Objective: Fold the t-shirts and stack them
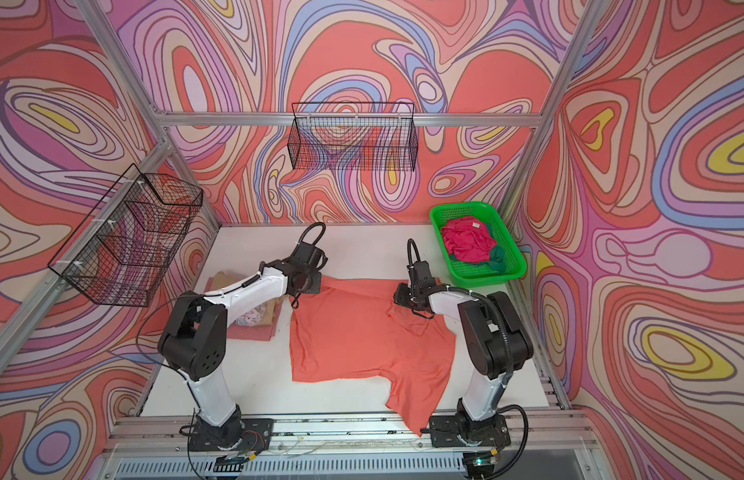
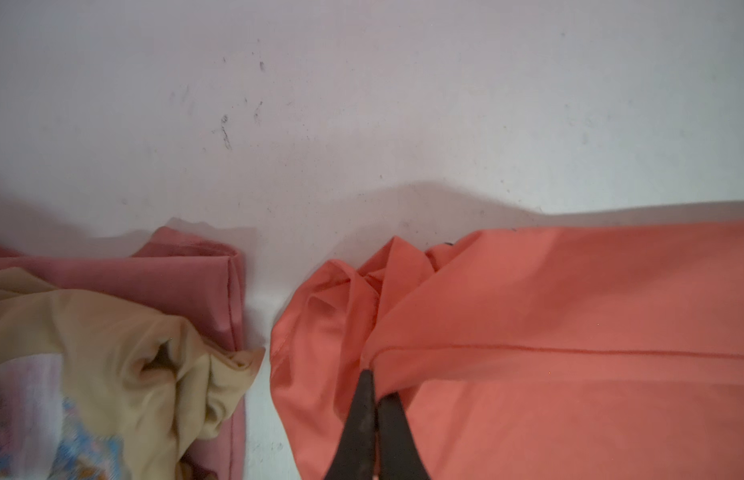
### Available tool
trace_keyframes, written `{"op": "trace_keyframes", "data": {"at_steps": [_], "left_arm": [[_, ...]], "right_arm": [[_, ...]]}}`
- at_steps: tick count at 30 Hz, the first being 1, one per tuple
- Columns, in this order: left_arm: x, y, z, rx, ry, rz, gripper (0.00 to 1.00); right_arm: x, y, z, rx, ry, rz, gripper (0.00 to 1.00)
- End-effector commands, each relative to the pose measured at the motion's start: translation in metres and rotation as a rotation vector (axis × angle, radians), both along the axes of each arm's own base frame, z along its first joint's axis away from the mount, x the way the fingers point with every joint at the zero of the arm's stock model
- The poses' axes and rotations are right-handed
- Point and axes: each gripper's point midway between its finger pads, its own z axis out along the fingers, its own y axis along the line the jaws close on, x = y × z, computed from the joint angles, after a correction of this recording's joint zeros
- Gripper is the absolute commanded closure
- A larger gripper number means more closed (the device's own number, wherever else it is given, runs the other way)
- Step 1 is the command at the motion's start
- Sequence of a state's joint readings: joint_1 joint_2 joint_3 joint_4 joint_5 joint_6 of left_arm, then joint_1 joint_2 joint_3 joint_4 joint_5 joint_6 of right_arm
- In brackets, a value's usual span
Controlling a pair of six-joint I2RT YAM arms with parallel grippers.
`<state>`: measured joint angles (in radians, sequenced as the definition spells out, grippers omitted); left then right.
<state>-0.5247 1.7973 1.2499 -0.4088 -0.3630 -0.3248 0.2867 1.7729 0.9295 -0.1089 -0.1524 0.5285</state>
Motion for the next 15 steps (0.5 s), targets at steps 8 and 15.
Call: {"op": "trace_keyframes", "data": {"at_steps": [8,15], "left_arm": [[-0.018,0.006,-0.011,0.335,-0.190,0.057,0.84],[-0.033,0.032,-0.006,0.341,-0.244,0.183,0.43]], "right_arm": [[-0.025,-0.011,-0.027,-0.059,0.123,-0.005,0.52],[-0.026,-0.010,-0.025,-0.057,0.123,0.006,0.52]]}}
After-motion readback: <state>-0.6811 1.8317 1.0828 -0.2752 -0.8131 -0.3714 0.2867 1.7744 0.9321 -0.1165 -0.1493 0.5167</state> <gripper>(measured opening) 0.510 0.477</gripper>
